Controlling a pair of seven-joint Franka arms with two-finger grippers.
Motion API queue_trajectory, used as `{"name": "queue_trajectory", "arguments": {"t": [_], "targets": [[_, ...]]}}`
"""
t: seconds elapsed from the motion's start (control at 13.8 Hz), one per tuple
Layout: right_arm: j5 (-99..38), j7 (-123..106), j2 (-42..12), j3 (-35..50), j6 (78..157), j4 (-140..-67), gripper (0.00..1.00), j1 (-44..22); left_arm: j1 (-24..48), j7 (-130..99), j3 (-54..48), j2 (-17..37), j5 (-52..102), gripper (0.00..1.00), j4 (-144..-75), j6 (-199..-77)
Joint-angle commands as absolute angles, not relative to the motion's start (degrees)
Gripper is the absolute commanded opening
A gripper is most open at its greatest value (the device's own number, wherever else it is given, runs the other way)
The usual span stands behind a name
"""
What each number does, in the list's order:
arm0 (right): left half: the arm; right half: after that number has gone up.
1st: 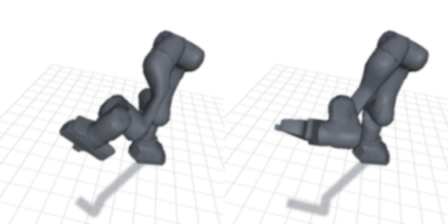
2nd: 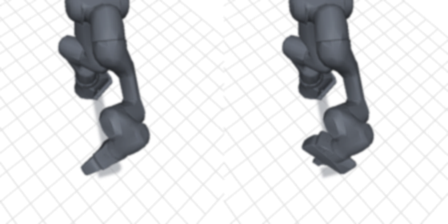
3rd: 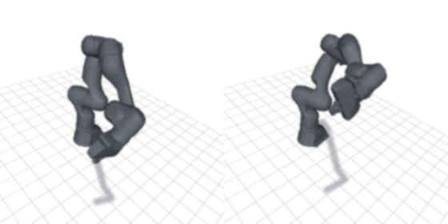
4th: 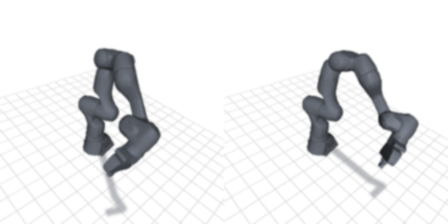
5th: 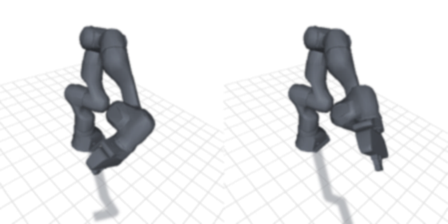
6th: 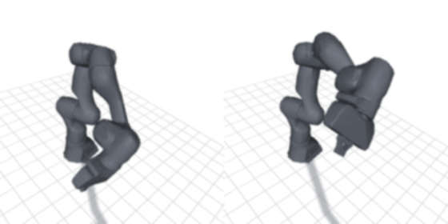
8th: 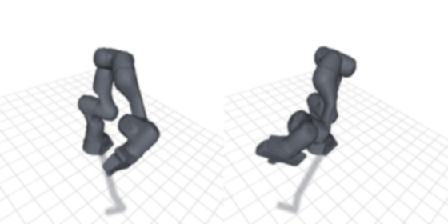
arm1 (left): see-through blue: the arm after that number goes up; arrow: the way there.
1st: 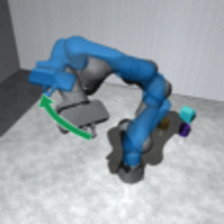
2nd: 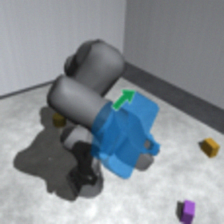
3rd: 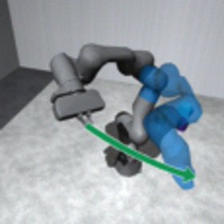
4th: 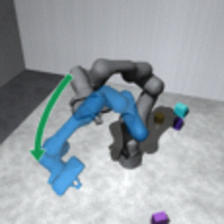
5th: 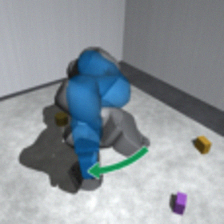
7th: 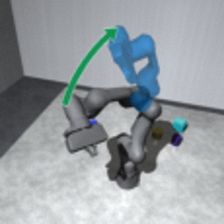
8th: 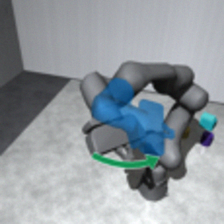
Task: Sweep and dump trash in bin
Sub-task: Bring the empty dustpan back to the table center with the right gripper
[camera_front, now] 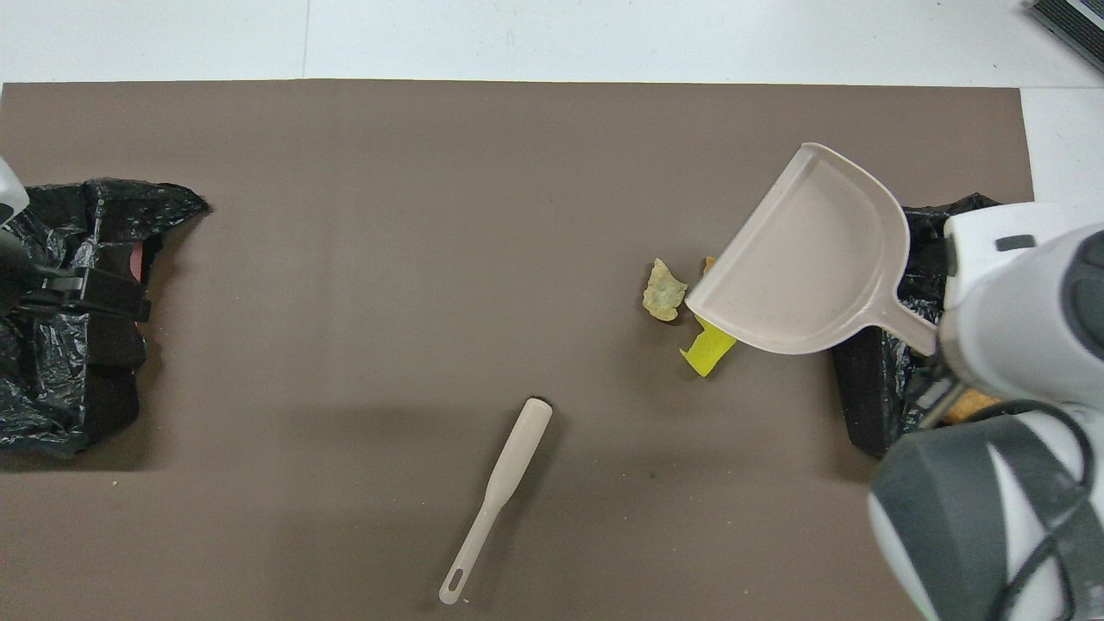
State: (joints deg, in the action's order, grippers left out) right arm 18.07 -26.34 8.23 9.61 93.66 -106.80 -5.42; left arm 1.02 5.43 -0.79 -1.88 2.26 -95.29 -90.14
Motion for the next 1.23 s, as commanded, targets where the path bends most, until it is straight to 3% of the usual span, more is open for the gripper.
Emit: {"name": "queue_trajectory", "arguments": {"t": [0.0, 0.29, 0.58, 0.94, 1.16], "targets": [[12.9, -10.2, 1.5, 9.8, 93.0, -100.5, 0.0, -9.8, 0.4, 7.4, -0.8, -2.5, 1.1, 1.0, -94.1, -88.0], [8.8, 17.8, -12.1, 9.8, 93.9, -89.7, 0.0, -17.5, 0.4, 7.6, -0.7, -3.1, 1.1, 1.0, -94.7, -88.9], [4.6, 30.8, -24.2, 9.8, 99.7, -77.8, 0.0, -20.7, 0.4, 7.6, -0.7, -3.1, 1.1, 1.0, -94.7, -88.8], [1.9, 44.0, -36.8, 9.8, 109.7, -70.7, 0.0, -27.8, 0.5, 7.6, -0.8, -3.1, 1.1, 1.0, -94.7, -88.8], [1.1, 44.3, -40.2, 10.0, 112.5, -70.1, 0.0, -29.9, 0.4, 7.6, -0.8, -3.1, 1.1, 1.0, -94.7, -88.8]]}}
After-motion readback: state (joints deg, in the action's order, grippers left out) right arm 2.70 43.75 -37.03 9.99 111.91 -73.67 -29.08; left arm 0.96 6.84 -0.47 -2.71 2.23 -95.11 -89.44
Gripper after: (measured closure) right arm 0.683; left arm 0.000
